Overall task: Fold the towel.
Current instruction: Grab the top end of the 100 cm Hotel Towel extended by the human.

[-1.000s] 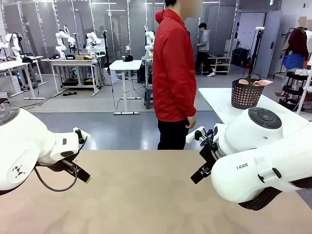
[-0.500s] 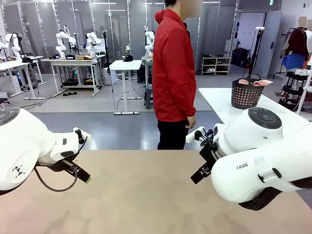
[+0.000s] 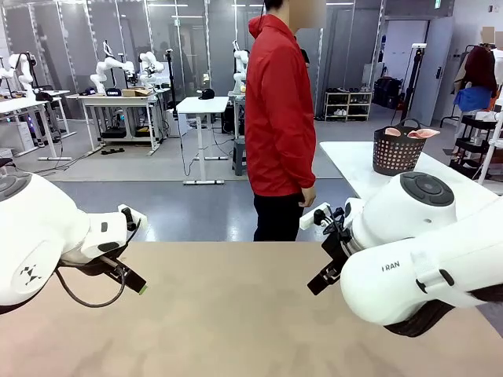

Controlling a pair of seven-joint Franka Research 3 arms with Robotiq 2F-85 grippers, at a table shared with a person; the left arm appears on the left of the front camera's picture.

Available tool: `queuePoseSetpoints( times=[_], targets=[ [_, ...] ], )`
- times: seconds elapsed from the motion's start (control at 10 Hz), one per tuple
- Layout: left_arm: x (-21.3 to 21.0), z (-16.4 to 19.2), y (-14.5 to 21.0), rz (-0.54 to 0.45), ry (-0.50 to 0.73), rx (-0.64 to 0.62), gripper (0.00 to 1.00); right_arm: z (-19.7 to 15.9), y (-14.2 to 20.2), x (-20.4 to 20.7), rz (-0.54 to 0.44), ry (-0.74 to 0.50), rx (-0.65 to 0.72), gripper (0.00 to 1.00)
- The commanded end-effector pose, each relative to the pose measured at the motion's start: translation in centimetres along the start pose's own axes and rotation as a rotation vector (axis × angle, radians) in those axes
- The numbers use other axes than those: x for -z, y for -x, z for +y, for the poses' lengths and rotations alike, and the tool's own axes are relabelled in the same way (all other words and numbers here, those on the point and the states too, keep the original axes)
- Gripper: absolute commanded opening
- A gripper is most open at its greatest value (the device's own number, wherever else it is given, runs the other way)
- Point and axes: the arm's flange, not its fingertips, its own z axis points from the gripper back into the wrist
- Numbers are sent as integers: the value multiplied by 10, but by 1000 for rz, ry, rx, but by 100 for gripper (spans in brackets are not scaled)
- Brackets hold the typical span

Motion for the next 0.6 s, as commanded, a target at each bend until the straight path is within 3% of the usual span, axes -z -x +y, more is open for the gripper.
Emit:
queuePoseSetpoints(
  times=[0.0,0.2,0.5],
  targets=[
    [-29,14,-18,64,110,-24,100,-13,-24,-36,31,-32,35,100],
    [-68,38,-37,146,253,-50,100,-35,-39,-81,37,-177,84,100],
    [-154,106,-34,74,685,-216,100,-98,-21,-150,51,-506,213,100]
  ],
)
